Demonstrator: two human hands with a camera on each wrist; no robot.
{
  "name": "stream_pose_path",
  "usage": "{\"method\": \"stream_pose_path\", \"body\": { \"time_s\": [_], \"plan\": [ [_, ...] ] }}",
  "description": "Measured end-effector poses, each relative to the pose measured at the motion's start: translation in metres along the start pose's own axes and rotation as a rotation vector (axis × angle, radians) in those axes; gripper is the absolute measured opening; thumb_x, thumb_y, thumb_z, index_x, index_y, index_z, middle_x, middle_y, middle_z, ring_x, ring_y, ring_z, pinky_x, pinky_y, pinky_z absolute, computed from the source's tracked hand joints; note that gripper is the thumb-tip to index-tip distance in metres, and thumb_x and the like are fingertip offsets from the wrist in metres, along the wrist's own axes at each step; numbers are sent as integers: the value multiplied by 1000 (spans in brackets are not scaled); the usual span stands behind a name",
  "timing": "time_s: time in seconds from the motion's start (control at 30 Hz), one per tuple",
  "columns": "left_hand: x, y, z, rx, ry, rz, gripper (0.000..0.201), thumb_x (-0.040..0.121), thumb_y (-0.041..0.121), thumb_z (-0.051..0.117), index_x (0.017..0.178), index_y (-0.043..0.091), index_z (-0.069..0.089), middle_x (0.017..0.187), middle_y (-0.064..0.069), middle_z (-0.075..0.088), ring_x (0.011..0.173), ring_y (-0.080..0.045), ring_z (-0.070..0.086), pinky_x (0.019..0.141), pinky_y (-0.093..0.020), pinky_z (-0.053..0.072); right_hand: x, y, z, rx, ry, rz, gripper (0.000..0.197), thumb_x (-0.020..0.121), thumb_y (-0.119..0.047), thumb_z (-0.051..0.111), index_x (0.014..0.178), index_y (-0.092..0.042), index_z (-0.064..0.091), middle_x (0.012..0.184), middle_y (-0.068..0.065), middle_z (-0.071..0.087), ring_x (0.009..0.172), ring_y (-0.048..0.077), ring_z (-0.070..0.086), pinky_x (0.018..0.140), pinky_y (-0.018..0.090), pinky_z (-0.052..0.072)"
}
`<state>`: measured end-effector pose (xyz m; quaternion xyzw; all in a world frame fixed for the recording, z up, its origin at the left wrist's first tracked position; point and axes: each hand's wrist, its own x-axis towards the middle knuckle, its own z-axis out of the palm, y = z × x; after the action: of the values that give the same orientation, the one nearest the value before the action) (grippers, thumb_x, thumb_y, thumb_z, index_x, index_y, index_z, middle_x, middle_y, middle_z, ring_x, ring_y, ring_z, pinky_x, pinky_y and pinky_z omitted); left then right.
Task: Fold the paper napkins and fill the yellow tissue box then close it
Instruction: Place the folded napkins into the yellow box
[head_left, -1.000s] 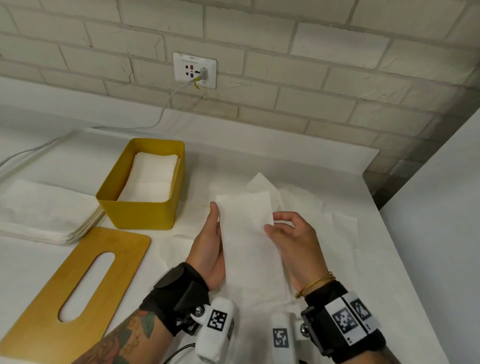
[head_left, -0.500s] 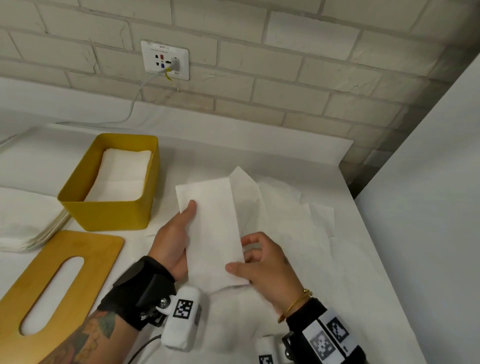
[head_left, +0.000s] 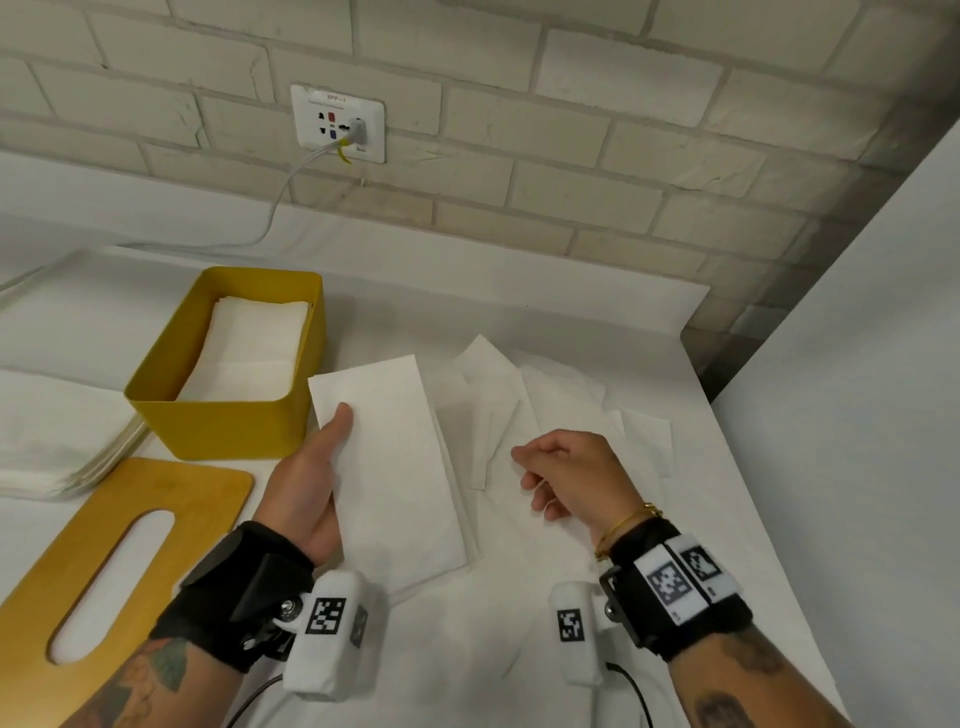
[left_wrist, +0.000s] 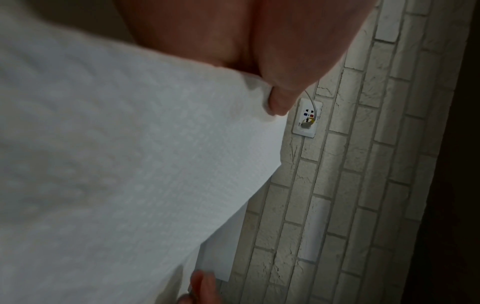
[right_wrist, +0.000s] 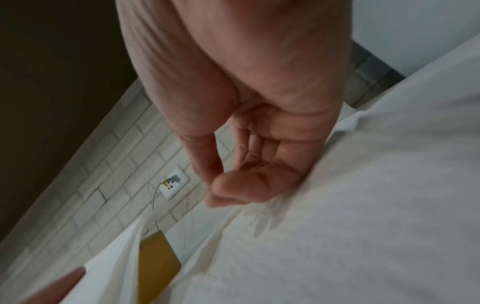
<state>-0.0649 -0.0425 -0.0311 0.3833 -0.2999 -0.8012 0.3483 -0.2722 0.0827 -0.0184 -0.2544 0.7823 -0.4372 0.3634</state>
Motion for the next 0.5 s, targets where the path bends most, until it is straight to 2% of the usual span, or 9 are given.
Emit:
{"method": "stream_pose_path", "body": {
  "time_s": [0.1, 0.17, 0.23, 0.27, 0.33, 0.4, 0.43, 0.5],
  "plan": [
    [-2, 1, -5, -11, 19, -6, 28, 101, 34, 57, 119, 14, 67, 108, -8, 78, 90, -21, 77, 80, -42, 55, 7, -2, 21, -103, -23, 13, 35, 87, -37, 76, 81, -3, 72, 61, 4, 65, 46, 12, 52, 44, 21, 43],
    [-4, 1, -6, -8, 15, -16, 29, 101, 35, 56, 118, 15, 68, 106, -7, 78, 90, -22, 77, 81, -43, 55, 9, -1, 32, -124, -43, 11, 39, 83, -38, 80, 60, -10, 66, 53, 3, 58, 47, 15, 50, 51, 23, 45],
    [-5, 1, -8, -8, 16, -21, 29, 102, 36, 55, 118, 16, 68, 106, -7, 78, 89, -22, 77, 81, -43, 55, 9, 0, 41, -151, -66, -33, 51, 79, -31, 83, 40, -21, 52, 46, -1, 48, 51, 20, 48, 62, 32, 50],
    [-5, 2, -9, -9, 17, -22, 29, 102, 36, 54, 118, 16, 67, 106, -7, 78, 88, -22, 77, 80, -43, 55, 10, 1, 43, -175, -62, -49, 56, 79, -27, 84, 36, -22, 47, 44, -3, 45, 53, 21, 47, 66, 34, 51],
    [-5, 2, -10, -9, 18, -23, 30, 102, 37, 54, 119, 17, 67, 106, -7, 78, 88, -22, 77, 79, -43, 55, 10, -1, 40, -202, -15, -84, 48, 78, -25, 85, 43, -23, 53, 49, -6, 51, 55, 17, 51, 65, 27, 53],
    [-4, 1, -11, -9, 20, -23, 30, 102, 37, 55, 120, 17, 67, 107, -7, 78, 90, -23, 77, 79, -43, 55, 7, -6, 29, -244, 49, -155, 32, 77, -27, 87, 61, -15, 61, 63, -5, 60, 60, 10, 56, 56, 13, 43],
    [-4, 1, -10, -7, 22, -26, 30, 101, 37, 55, 120, 17, 67, 107, -7, 78, 91, -23, 77, 79, -43, 55, 4, -8, 22, -256, 78, -188, 30, 77, -28, 87, 66, -13, 63, 67, -4, 62, 62, 8, 56, 54, 11, 39],
    [-3, 1, -8, -7, 16, -27, 31, 101, 37, 56, 121, 17, 67, 108, -8, 78, 94, -24, 76, 80, -44, 55, 1, -11, 10, -250, 119, -221, 29, 77, -28, 87, 70, -11, 64, 68, -3, 61, 63, 9, 55, 57, 15, 40]
  ]
}}
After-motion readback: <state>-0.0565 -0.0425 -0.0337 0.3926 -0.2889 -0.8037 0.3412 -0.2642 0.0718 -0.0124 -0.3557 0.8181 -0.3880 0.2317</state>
